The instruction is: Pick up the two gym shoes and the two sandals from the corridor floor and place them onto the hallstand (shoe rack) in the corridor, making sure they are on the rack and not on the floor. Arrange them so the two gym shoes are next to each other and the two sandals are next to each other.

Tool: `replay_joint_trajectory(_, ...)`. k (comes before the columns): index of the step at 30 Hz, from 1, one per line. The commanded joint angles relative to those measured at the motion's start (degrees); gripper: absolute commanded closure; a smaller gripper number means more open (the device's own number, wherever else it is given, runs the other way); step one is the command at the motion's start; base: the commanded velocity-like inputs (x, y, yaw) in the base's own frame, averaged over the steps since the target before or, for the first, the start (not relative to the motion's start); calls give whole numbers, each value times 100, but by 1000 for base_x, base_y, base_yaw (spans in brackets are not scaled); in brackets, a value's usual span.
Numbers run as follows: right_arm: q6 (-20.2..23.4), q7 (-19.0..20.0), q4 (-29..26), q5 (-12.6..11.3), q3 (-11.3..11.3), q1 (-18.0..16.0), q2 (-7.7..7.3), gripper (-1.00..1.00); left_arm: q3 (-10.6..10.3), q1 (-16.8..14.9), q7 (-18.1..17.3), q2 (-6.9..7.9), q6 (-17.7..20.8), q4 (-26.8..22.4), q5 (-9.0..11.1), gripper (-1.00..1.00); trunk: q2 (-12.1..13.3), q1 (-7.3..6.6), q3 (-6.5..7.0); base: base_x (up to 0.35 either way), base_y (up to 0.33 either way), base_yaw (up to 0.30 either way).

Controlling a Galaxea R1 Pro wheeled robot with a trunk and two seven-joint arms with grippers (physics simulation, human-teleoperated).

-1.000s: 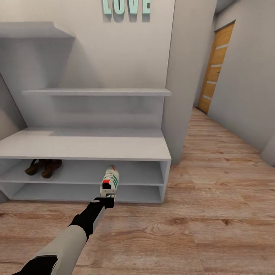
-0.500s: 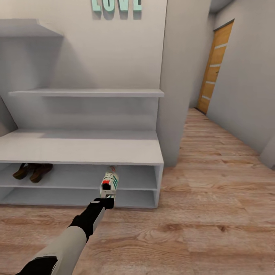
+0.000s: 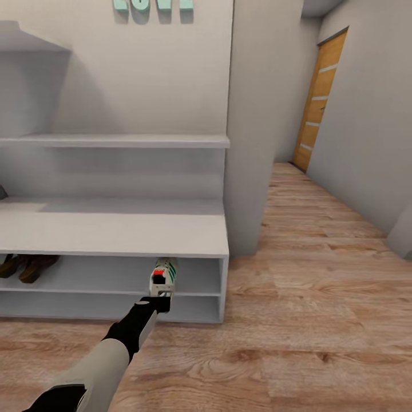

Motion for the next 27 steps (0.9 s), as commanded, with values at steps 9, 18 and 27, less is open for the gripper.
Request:
replay_joint_trajectory(9,-11,0,7,61,-14,-7,1,100,46,6,-6,-2,32,-43,-60,100,-2,1,-5,220,-212,0)
replay_joint_trajectory(18,-11,0,7,61,-14,-7,1,100,47,7,-6,17,32,-48,-48,100,-2,1,-5,158,-79,0)
replay_joint_trajectory(27,-11,0,7,61,-14,-7,1,100,46,8,-6,20,32,-48,-42,100,-2,1,-5,69,-3,0)
